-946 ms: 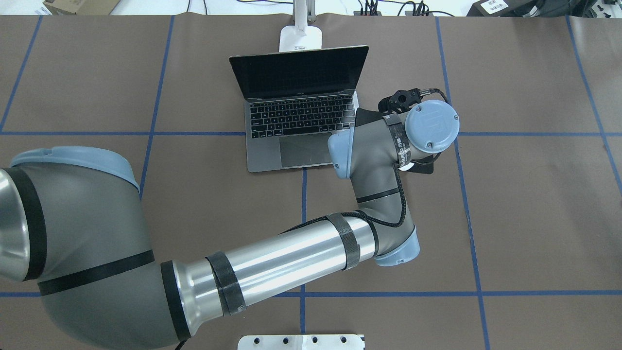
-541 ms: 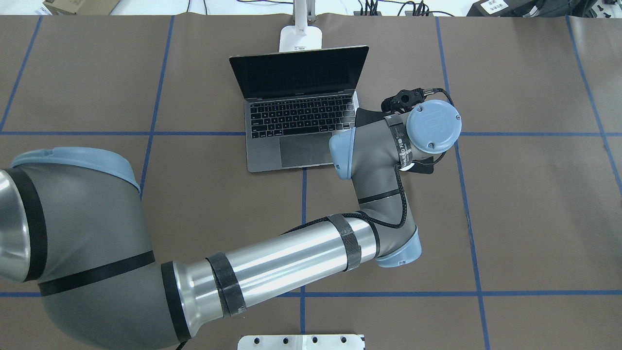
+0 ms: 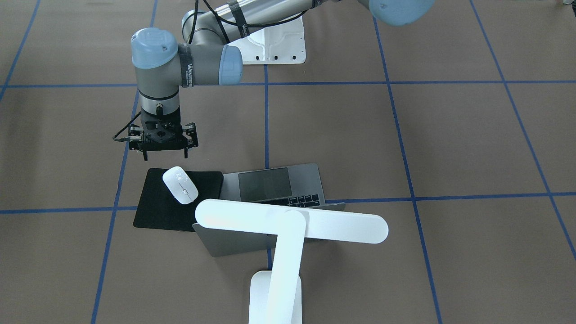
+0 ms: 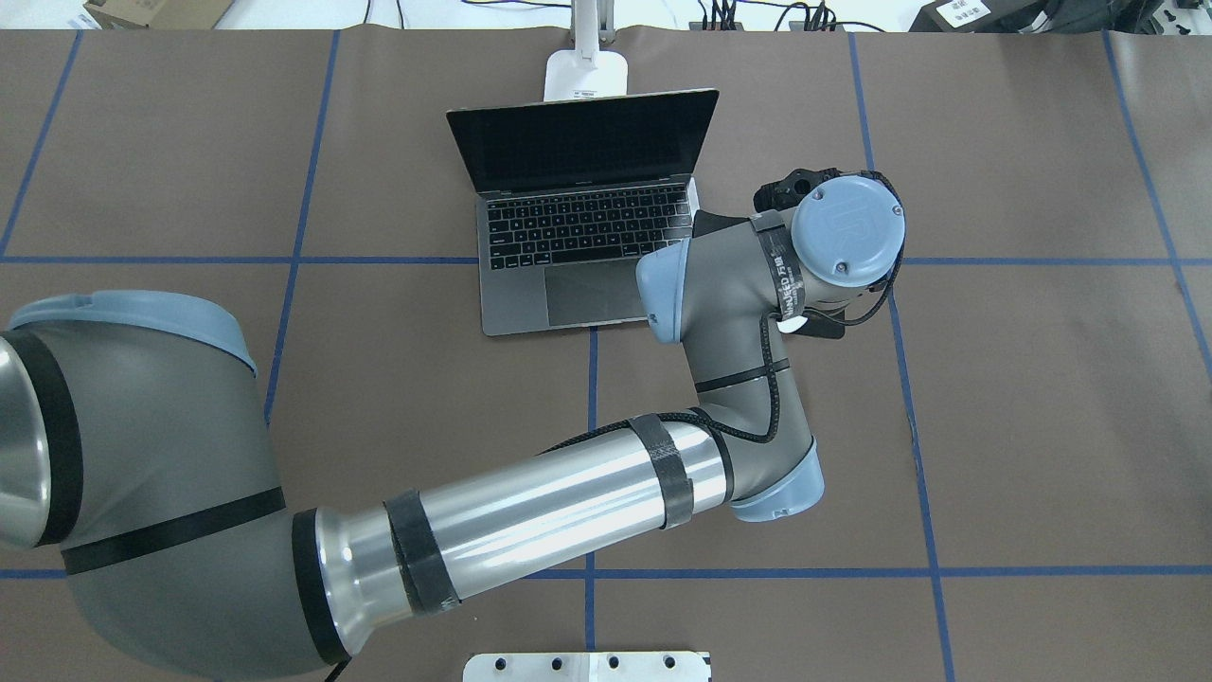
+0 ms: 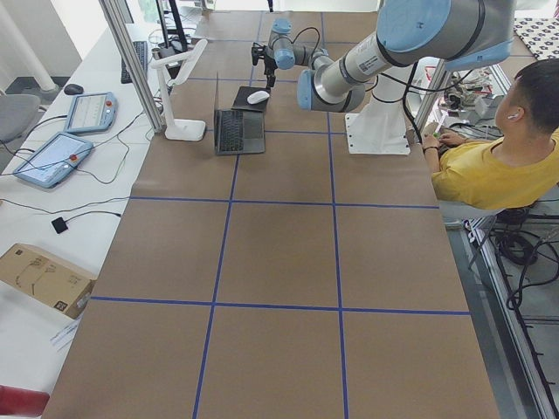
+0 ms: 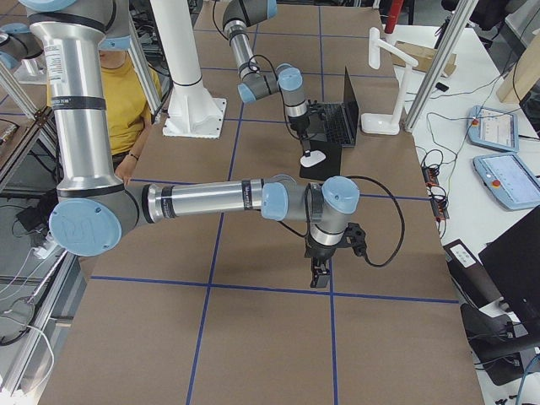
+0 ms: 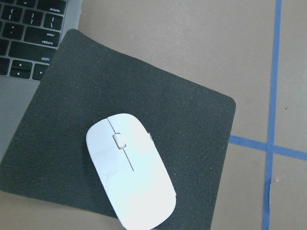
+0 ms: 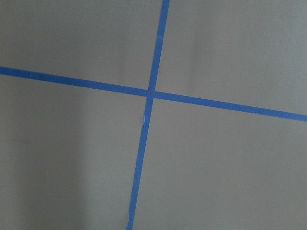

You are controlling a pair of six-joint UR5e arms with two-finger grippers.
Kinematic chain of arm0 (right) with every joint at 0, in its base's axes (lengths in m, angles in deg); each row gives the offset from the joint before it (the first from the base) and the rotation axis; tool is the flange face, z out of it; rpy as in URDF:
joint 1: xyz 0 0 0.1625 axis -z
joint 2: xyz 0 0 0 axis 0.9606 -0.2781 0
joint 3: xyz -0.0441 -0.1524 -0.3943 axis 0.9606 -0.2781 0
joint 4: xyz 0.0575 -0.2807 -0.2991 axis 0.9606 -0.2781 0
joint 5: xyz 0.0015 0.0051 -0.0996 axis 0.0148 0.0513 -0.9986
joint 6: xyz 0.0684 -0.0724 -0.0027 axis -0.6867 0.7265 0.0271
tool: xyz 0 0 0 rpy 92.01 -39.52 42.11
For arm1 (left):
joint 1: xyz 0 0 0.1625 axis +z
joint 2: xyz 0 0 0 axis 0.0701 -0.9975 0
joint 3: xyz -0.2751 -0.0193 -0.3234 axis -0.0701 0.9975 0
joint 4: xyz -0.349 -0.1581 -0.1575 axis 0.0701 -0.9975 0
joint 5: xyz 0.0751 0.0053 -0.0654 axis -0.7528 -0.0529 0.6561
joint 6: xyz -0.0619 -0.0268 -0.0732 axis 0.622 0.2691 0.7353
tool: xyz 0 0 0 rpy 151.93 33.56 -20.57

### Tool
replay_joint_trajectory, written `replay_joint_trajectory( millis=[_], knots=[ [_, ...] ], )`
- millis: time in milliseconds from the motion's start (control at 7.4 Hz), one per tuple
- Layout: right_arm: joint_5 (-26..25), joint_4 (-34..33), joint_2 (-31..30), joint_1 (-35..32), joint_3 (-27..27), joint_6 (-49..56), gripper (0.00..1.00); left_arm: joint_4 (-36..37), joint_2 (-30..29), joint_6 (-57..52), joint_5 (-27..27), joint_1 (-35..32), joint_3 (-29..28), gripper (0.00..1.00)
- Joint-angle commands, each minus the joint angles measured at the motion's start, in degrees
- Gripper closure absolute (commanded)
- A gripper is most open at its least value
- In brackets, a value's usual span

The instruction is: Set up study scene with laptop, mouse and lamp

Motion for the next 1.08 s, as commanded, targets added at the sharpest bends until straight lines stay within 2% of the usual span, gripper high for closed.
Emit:
replay_joint_trajectory(
  millis=[0, 270, 541, 676, 946],
  knots=[
    [0.0, 0.7, 0.0, 0.0, 0.0, 0.0, 0.00, 11.8, 8.5, -5.8, 8.1, -2.4, 16.3, 0.00],
    [-0.1, 2.4, -0.3, -0.1, -0.9, 0.0, 0.00, 19.4, 20.1, -13.2, 13.6, -6.4, 32.7, 0.00],
    [0.0, 2.8, -0.5, -0.1, -1.9, 0.1, 0.00, 25.9, 37.1, -26.2, 20.1, -12.9, 52.9, 0.00],
    [-0.1, 2.7, -0.8, -0.1, -2.0, 0.1, 0.00, 28.5, 44.9, -33.5, 22.0, -16.7, 60.9, 0.00],
    [0.1, 2.8, -1.4, -0.6, -1.9, 0.1, 0.00, 30.6, 59.6, -49.4, 25.8, -24.9, 69.3, 0.00]
  ],
)
